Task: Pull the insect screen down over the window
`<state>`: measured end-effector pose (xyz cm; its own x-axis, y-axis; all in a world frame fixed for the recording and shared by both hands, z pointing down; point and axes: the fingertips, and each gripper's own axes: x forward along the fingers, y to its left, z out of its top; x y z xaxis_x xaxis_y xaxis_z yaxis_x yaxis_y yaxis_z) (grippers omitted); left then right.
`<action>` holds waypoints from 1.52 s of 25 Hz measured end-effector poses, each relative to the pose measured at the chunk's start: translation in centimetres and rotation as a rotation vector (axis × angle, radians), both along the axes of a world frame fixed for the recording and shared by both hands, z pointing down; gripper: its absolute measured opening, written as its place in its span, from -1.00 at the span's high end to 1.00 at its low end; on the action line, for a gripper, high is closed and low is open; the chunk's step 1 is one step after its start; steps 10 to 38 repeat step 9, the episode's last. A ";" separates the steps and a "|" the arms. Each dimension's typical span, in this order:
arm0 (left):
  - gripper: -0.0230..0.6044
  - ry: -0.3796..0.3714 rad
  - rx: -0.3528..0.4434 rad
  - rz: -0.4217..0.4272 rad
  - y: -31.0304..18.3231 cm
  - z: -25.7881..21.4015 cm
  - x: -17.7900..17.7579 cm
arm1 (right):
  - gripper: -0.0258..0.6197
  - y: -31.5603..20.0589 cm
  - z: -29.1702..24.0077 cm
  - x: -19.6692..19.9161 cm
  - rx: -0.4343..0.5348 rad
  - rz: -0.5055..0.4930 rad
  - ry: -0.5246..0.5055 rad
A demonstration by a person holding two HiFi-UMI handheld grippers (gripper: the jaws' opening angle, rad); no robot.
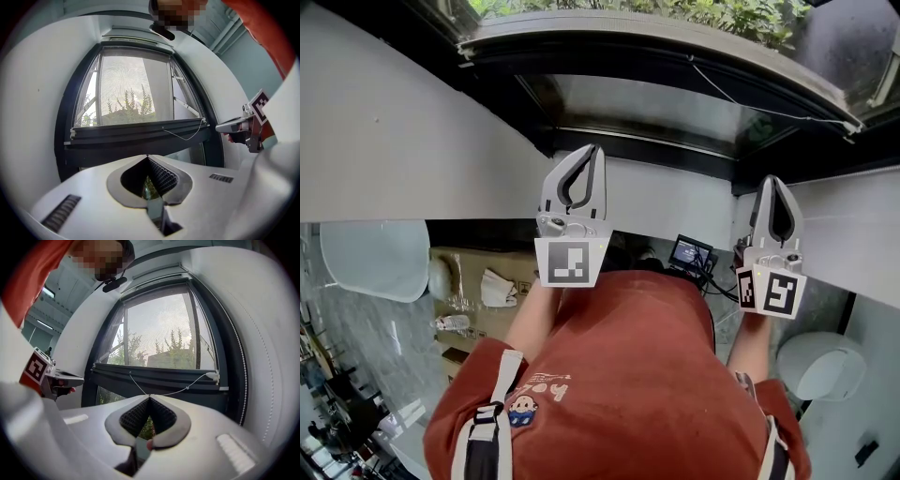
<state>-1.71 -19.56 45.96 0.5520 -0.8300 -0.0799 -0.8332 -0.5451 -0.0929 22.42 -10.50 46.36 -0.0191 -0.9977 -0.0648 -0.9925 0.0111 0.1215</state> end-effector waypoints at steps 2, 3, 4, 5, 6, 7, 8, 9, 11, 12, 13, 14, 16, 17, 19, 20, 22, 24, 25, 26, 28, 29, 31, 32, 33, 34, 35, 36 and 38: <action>0.91 -0.012 0.000 0.003 0.0 0.6 -0.1 | 0.89 -0.1 0.0 -0.1 -0.001 -0.003 0.003; 0.91 -0.055 -0.024 0.011 0.1 1.5 -0.2 | 0.89 -0.1 0.0 -0.1 -0.001 -0.004 0.005; 0.91 -0.083 -0.037 0.015 0.1 2.1 -0.2 | 0.89 -0.2 0.0 -0.1 -0.002 -0.005 0.007; 0.91 -0.096 -0.043 0.017 0.1 2.3 -0.2 | 0.89 -0.2 0.0 -0.2 -0.003 -0.005 0.008; 0.91 -0.100 -0.045 0.016 0.1 2.3 -0.2 | 0.89 -0.2 0.0 -0.2 -0.003 -0.005 0.009; 0.91 -0.101 -0.045 0.015 0.1 2.2 -0.2 | 0.89 -0.3 0.0 -0.1 -0.004 -0.004 0.009; 0.91 -0.100 -0.047 0.013 0.1 2.2 -0.3 | 0.89 -0.3 0.0 -0.1 -0.004 -0.004 0.010; 0.91 -0.099 -0.050 0.010 0.1 2.2 -0.3 | 0.89 -0.3 -0.1 -0.1 -0.004 -0.003 0.010; 0.91 -0.099 -0.050 0.010 0.1 2.2 -0.3 | 0.89 -0.3 -0.1 -0.1 -0.004 -0.003 0.010; 0.91 -0.099 -0.050 0.010 0.1 2.2 -0.3 | 0.89 -0.3 -0.1 -0.1 -0.004 -0.003 0.010; 0.91 -0.099 -0.050 0.010 0.1 2.2 -0.3 | 0.89 -0.3 -0.1 -0.1 -0.004 -0.003 0.010; 0.91 -0.099 -0.050 0.010 0.1 2.2 -0.3 | 0.89 -0.3 -0.1 -0.1 -0.004 -0.003 0.010; 0.91 -0.099 -0.050 0.010 0.1 2.2 -0.3 | 0.89 -0.3 -0.1 -0.1 -0.004 -0.003 0.010; 0.91 -0.099 -0.050 0.010 0.1 2.2 -0.3 | 0.89 -0.3 -0.1 -0.1 -0.004 -0.003 0.010; 0.91 -0.099 -0.050 0.010 0.1 2.2 -0.3 | 0.89 -0.3 -0.1 -0.1 -0.004 -0.003 0.010; 0.91 -0.099 -0.050 0.010 0.1 2.2 -0.3 | 0.89 -0.3 -0.1 -0.1 -0.004 -0.003 0.010; 0.91 -0.099 -0.050 0.010 0.1 2.2 -0.3 | 0.89 -0.3 -0.1 -0.1 -0.004 -0.003 0.010; 0.91 -0.099 -0.050 0.010 0.1 2.2 -0.3 | 0.89 -0.3 -0.1 -0.1 -0.004 -0.003 0.010; 0.91 -0.099 -0.050 0.010 0.1 2.2 -0.3 | 0.89 -0.3 -0.1 -0.1 -0.004 -0.003 0.010; 0.91 -0.099 -0.050 0.010 0.1 2.2 -0.3 | 0.89 -0.3 -0.1 -0.1 -0.004 -0.003 0.010; 0.91 -0.099 -0.050 0.010 0.1 2.2 -0.3 | 0.89 -0.3 -0.1 -0.1 -0.004 -0.003 0.010; 0.91 -0.099 -0.050 0.010 0.1 2.2 -0.3 | 0.89 -0.3 -0.1 -0.1 -0.004 -0.003 0.010; 0.91 -0.099 -0.050 0.010 0.1 2.2 -0.3 | 0.89 -0.3 -0.1 -0.1 -0.004 -0.003 0.010; 0.91 -0.099 -0.050 0.010 0.1 2.2 -0.3 | 0.89 -0.3 -0.1 -0.1 -0.004 -0.003 0.010; 0.91 -0.099 -0.050 0.010 0.1 2.2 -0.3 | 0.89 -0.3 -0.1 -0.1 -0.004 -0.003 0.010; 0.91 -0.099 -0.050 0.010 0.1 2.2 -0.3 | 0.89 -0.3 -0.1 -0.1 -0.004 -0.003 0.010; 0.91 -0.099 -0.050 0.010 0.1 2.2 -0.3 | 0.89 -0.3 -0.1 -0.1 -0.004 -0.003 0.010; 0.91 -0.099 -0.050 0.010 0.1 2.2 -0.3 | 0.89 -0.3 -0.1 -0.1 -0.004 -0.003 0.010; 0.91 -0.099 -0.050 0.010 0.1 2.2 -0.3 | 0.89 -0.3 -0.1 -0.1 -0.004 -0.003 0.010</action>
